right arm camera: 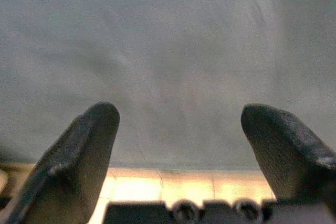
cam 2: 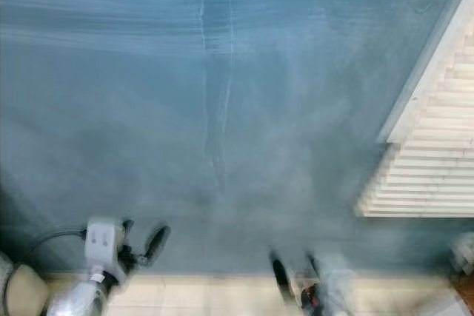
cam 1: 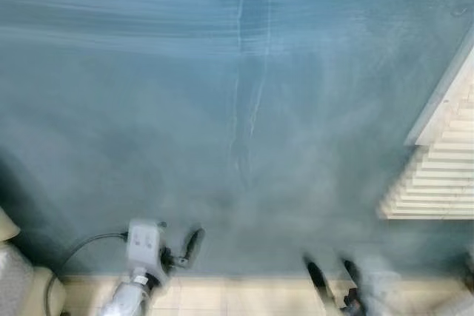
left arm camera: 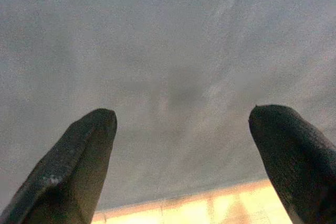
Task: Clean up the room
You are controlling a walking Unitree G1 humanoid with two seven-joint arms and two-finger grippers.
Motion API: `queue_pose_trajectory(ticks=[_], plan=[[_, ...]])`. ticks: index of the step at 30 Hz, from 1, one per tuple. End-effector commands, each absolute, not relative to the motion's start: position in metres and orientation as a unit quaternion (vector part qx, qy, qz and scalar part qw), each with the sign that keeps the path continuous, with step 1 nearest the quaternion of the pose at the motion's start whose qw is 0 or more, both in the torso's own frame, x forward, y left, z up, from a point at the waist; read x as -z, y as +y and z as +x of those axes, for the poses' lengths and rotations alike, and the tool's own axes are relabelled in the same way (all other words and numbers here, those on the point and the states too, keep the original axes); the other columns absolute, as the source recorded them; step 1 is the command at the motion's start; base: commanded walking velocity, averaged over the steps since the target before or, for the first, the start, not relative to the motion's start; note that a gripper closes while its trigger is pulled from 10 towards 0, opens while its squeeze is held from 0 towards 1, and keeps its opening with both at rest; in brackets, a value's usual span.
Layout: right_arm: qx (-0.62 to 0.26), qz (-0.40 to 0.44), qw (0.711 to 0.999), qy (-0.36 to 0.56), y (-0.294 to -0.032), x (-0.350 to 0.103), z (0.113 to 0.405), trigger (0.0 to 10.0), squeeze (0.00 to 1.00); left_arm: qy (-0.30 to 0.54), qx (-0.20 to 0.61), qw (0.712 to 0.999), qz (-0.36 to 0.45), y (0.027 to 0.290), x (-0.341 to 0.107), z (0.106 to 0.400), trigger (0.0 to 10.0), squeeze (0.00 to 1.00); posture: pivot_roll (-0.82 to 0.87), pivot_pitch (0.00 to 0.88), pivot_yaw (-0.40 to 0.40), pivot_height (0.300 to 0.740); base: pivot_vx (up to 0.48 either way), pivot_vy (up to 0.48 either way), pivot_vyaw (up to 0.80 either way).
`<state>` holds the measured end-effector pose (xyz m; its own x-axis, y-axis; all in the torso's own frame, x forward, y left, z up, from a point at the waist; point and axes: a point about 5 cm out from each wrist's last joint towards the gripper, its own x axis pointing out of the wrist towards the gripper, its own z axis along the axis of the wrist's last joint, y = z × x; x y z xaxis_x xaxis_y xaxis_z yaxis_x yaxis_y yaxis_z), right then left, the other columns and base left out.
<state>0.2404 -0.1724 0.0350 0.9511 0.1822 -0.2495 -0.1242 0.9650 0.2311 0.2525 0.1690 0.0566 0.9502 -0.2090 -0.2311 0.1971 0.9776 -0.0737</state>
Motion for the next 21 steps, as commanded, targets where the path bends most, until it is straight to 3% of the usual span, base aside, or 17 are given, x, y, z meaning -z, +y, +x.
queue_pose_trajectory(ticks=[1,7,13,17,21], plan=[[-0.064,0.109,0.985,0.118,-0.168,-0.045,0.250,10.0,0.00,0.112,0.109,0.988,-0.019,0.171,-0.060,0.258,10.0,0.00,0.04,0.000,-0.047,0.740,0.000,0.000,0.00],[-0.063,0.089,0.984,0.140,-0.170,-0.034,0.249,10.0,0.00,0.113,0.118,0.987,0.003,0.175,-0.056,0.254,10.0,0.00,0.05,0.000,-0.051,0.740,0.000,-0.196,0.72],[-0.050,0.099,0.983,0.147,-0.175,-0.026,0.239,10.0,0.00,0.119,0.125,0.979,0.109,0.171,-0.053,0.256,10.0,0.00,0.05,0.000,-0.040,0.740,0.000,0.000,0.66],[-0.053,0.104,0.982,0.148,-0.175,-0.026,0.245,10.0,0.00,0.088,0.089,0.990,0.061,0.175,-0.062,0.262,10.0,0.00,0.04,0.000,-0.012,0.740,0.354,-0.316,0.60],[-0.069,0.100,0.982,0.142,-0.177,-0.029,0.255,10.0,0.00,0.073,0.088,0.992,0.045,0.167,-0.071,0.274,10.0,0.00,0.04,0.000,-0.023,0.740,0.000,0.000,0.58]])
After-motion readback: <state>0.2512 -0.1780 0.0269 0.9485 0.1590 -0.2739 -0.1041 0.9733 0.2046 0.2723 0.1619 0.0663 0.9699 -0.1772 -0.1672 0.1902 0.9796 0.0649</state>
